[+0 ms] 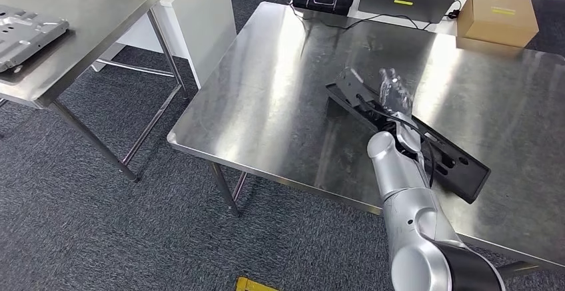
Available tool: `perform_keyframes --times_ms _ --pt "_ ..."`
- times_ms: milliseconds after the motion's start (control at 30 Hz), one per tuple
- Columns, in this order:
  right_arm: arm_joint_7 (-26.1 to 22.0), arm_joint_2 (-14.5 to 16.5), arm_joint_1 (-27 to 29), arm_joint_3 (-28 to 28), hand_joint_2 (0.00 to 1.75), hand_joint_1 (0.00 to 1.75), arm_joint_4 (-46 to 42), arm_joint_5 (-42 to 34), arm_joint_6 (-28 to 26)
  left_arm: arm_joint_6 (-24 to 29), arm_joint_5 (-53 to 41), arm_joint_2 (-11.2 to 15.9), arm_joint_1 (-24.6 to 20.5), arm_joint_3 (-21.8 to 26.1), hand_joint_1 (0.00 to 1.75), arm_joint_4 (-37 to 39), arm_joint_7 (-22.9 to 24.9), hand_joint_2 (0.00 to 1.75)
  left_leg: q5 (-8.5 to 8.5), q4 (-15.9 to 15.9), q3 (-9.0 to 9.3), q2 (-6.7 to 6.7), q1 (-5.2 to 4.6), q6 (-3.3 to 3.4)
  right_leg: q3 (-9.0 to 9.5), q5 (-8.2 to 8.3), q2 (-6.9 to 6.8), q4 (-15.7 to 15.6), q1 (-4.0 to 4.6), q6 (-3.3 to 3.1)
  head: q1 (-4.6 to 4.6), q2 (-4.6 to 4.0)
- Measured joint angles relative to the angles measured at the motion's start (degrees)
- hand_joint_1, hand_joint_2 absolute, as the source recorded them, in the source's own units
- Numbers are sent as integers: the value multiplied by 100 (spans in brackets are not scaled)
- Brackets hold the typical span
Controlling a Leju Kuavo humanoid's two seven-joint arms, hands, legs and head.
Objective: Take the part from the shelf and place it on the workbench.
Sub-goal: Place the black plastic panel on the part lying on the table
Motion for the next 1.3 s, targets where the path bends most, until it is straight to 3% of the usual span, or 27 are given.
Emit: perform_keyframes --times_ms 133,367,500,633,833,900,967,1033,1067,1100,1167,1233,1300 --pt "-777 109 869 112 0 0 -2075 -1166 -1274 -43 -17 -16 16 -1 0 0 -110 0 -1 -3 -7 -21 1 -1 1 -5 -18 0 2 -1 2 0" --pt "-2000 126 2614 729 0 0 -4880 -2556 -2114 -55 21 -24 23 -6 0 0 -222 0 -30 -5 13 8 0 1 16 -21 8 -10 1 12 2 0" --pt "-2587 78 3846 1412 0 0 -6030 -3500 -2030 -155 290 -27 26 49 0 0 -255 0 -45 -8 11 10 1 -2 17 -27 13 -10 1 6 0 0" --pt "-2758 24 4417 1829 0 0 -6585 -3807 -1876 -193 392 -32 23 133 0 0 -258 0 -51 -8 16 12 1 -6 19 -29 19 -11 1 3 0 0" --pt "-3071 -9 4920 2078 0 0 -6896 -4458 -1188 -213 639 -55 23 280 0 2 -102 0 16 -15 45 18 0 121 54 14 10 -47 -20 79 -3 0" --pt "-3186 -6 5118 2119 0 0 -6957 -4506 -1087 -182 775 -91 20 370 0 5 -80 0 99 -108 71 40 50 165 -44 -153 -6 165 -3 66 6 0" --pt "-3235 -9 5316 2126 0 0 -6982 -4515 -978 -162 906 -129 19 475 0 7 -80 0 139 -142 63 62 77 184 -316 -526 -19 845 -9 15 20 0" --pt "-3241 -11 5487 2126 0 0 -6981 -4510 -806 -129 1031 -166 22 581 0 9 -80 0 151 -139 37 82 81 169 -554 -798 -25 1537 -31 32 22 0" --pt "-3235 -10 5548 2126 0 0 -6977 -4498 -712 -104 1089 -187 23 636 0 10 -80 0 157 -135 29 92 86 158 -533 -809 -30 1606 -45 76 22 0" --pt "-3229 -7 5591 2125 0 0 -6971 -4486 -634 -83 1133 -208 23 684 0 12 -80 0 160 -129 25 99 94 146 -388 -736 -38 1430 -62 136 22 0" --pt "-3209 6 5632 2123 0 0 -6961 -4480 -512 -57 1192 -246 20 767 0 16 -81 0 149 -89 12 102 110 104 142 -519 -63 577 -105 240 27 0" --pt "-3171 37 5653 2108 0 0 -6941 -4511 -401 -30 1203 -268 13 816 0 19 -82 0 130 -25 -18 92 103 36 480 -394 -55 36 -100 235 28 0" --pt "-3138 98 5675 2042 0 0 -6901 -4550 -320 27 1156 -290 8 832 0 22 -80 0 129 25 -59 77 94 -28 498 -383 -33 7 -72 163 22 0"
